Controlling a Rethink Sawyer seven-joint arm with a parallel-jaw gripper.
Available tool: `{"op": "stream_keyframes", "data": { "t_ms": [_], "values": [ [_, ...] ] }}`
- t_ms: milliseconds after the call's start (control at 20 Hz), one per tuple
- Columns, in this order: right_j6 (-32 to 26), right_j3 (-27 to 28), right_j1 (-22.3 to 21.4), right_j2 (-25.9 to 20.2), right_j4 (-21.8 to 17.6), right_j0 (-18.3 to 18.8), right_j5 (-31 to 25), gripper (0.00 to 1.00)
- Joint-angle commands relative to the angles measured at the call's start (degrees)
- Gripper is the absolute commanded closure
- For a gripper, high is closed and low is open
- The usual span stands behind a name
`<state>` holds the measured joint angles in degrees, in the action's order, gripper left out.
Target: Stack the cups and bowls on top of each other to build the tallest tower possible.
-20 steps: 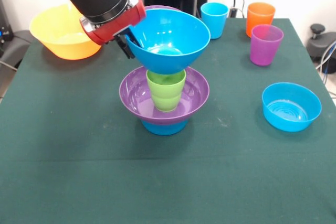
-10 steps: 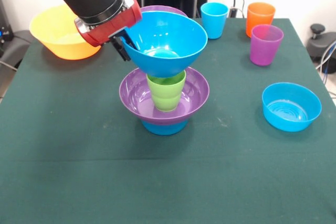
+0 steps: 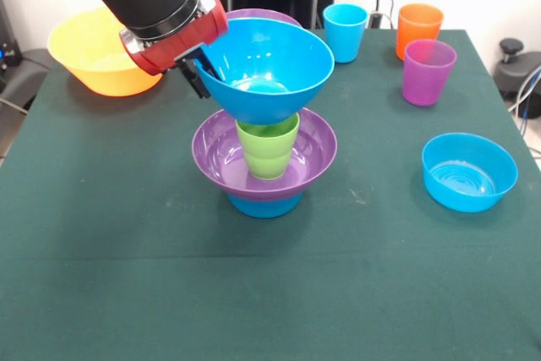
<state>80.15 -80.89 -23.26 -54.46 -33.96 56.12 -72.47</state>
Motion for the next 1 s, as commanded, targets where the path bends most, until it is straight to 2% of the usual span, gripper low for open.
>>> {"op": "stream_keyframes", "data": {
  "t_ms": [50, 1000],
  "values": [
    [-14.3, -0.1, 2.2, 0.7, -0.6, -2.2, -0.2, 1.0],
    [-14.0, -0.1, 3.8, 0.7, -1.4, -2.3, 2.6, 1.0]
  ]
}}
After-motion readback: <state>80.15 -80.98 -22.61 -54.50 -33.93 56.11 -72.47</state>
